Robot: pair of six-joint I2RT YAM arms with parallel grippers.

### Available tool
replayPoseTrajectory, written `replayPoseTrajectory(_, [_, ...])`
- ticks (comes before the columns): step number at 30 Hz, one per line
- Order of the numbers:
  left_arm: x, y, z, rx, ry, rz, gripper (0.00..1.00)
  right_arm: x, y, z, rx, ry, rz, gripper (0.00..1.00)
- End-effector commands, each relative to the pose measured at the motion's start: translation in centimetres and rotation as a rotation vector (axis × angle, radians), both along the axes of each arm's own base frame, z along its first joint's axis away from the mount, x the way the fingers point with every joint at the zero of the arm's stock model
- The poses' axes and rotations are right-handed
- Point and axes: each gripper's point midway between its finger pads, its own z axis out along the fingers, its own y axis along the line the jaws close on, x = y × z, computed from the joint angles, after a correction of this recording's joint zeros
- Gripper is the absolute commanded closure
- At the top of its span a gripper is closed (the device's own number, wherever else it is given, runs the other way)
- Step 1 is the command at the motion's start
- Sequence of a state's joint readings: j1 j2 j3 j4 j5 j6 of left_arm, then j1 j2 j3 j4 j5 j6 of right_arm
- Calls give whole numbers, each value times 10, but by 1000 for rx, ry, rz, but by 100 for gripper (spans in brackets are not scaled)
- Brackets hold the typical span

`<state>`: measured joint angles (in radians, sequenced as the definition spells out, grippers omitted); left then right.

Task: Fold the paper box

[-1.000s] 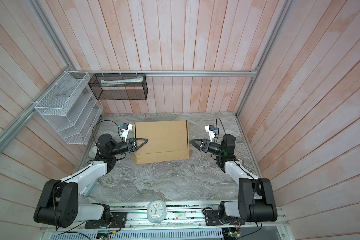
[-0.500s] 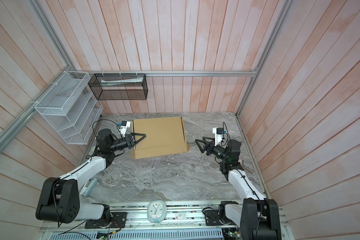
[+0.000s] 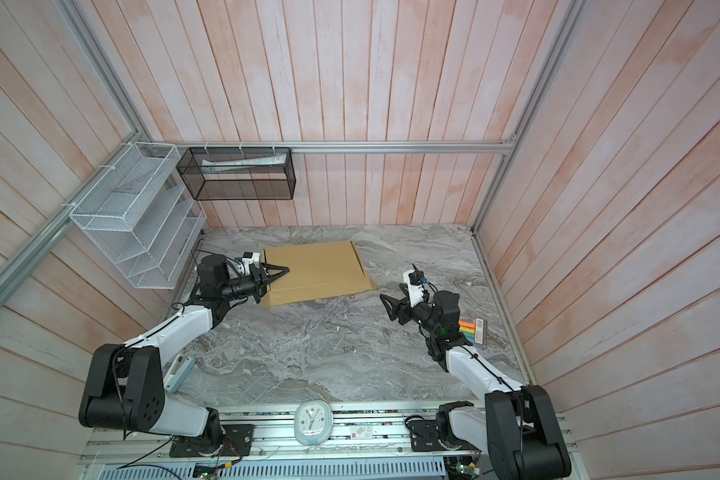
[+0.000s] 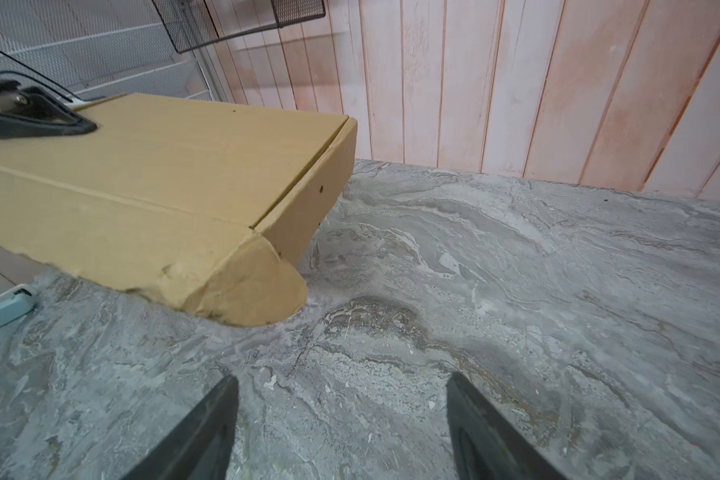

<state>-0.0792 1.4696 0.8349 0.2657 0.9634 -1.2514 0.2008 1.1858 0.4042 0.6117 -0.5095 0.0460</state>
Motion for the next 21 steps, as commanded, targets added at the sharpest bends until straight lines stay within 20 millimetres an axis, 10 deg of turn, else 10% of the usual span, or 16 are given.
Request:
replayPoseTrajectory(1, [3,6,15,-37,77,46,49,3,8,-3,-109,-85,15,21])
replayPoseTrajectory(21, [-50,41,23,-85,440,188,52,-35,61,8,-225,-308,205,21])
